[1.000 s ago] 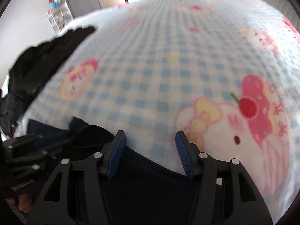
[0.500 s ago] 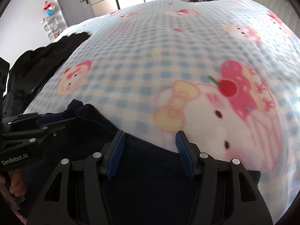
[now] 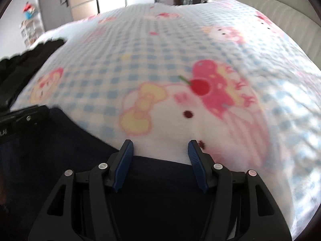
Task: Fold clothes
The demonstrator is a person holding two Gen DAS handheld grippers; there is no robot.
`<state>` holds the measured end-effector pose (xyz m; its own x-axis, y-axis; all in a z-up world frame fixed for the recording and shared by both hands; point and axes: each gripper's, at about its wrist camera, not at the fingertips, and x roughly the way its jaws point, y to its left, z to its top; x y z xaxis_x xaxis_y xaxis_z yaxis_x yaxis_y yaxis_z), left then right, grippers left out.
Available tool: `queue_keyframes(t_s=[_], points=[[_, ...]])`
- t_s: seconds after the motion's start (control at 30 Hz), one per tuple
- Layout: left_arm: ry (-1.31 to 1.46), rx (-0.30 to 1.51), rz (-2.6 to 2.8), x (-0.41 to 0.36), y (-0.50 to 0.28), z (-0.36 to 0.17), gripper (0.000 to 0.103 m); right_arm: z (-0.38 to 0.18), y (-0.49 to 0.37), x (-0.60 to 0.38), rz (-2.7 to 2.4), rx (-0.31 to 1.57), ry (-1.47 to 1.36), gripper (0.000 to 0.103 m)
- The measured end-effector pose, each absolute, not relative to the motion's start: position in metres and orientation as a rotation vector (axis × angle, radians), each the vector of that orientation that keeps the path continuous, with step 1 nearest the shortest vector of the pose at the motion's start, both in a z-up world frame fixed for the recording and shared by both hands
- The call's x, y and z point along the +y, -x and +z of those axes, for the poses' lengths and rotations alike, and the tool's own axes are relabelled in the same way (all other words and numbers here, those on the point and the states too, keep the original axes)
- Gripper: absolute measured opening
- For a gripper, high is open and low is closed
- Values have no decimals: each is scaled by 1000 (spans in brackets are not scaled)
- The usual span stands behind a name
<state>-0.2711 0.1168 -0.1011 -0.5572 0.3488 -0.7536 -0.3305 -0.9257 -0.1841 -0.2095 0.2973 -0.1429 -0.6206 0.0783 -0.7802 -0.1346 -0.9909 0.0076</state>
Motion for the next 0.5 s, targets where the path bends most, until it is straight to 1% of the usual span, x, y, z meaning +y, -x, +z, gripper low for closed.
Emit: queue_keyframes(t_s=[0.03,0.17,0.2,0.23,0.27,0.33,0.4,0.5], points=[[1190,-17,2465,118,267,-98,41,-136,207,293,2771,108,1281,58],[1216,72,2452,127,263,-101,41,-117,204,264,2965,83,1289,58],[1236,70,2440,127,264,-105,39,-116,205,256,3007,70,1310,58],[1262,60,2421,127,267,-110,40,-117,207,248,3037,48,1342,58],[1287,49,2402,126,269,-115,40,-121,211,243,3037,20,1386,56],[1316,-26,2360,122,275,-123,41,-133,218,243,2969,-9,1457,57],[1313,-56,2399,117,274,-123,41,-148,223,251,2882,-14,1502,57],[1301,-102,2463,108,271,-120,41,-154,224,272,2832,100,1498,57]])
